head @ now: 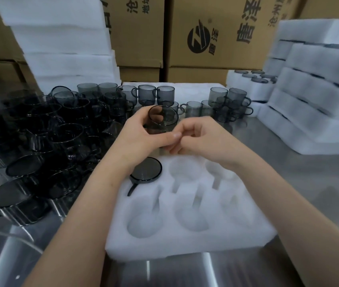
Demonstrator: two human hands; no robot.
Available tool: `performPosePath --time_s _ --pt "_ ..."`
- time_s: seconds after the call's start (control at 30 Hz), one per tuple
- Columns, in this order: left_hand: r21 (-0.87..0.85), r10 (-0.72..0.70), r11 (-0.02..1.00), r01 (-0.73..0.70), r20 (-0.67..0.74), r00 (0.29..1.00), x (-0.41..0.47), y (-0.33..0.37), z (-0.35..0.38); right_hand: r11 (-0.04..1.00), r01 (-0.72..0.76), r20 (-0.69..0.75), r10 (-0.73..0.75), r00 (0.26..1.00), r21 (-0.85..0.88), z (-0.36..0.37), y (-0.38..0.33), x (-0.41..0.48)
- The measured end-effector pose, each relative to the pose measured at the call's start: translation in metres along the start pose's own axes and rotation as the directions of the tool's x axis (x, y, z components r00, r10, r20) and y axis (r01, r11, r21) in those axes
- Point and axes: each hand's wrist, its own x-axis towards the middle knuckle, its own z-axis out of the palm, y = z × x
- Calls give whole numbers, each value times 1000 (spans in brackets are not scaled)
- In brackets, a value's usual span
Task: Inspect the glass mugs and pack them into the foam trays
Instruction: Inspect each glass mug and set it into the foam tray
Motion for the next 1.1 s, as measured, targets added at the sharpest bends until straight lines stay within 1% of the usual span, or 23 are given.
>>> performPosePath --time_s 0.1,0.17,0.23,0.37,0.43,0.53,0.63,0.77,0.93,1.0,1.1 --pt "35 21 999 -20 -35 999 1 0 2 996 -34 -134 44 990 82 4 5 4" --pt "65 22 998 -21 -20 1000 1 0 3 986 -16 -174 45 984 165 3 7 5" --pt "93 29 995 -31 22 999 -1 1 4 982 18 -190 18 982 188 1 10 5" --pt "227 67 970 -89 103 992 -5 2 7 987 81 -149 -60 987 137 1 16 4" --pt "243 73 965 -96 105 992 -6 1 7 991 83 -175 -63 983 110 2 19 5" --pt "303 102 944 -130 108 989 -7 0 8 998 56 -213 -51 976 22 1 22 6" --pt "349 124 923 -160 124 984 -9 3 8 999 46 -211 -46 976 -4 2 23 5" --pt "405 160 890 -209 151 976 -9 3 8 998 32 -282 -46 958 -55 3 25 8" --pt "442 222 852 -281 180 958 -10 6 9 998 53 -374 -34 927 40 5 24 9" --pt "434 237 853 -290 173 956 -10 4 9 994 57 -405 -15 914 94 5 21 8" --pt "418 244 862 -286 151 958 -8 3 9 975 41 -382 47 923 220 4 17 6"
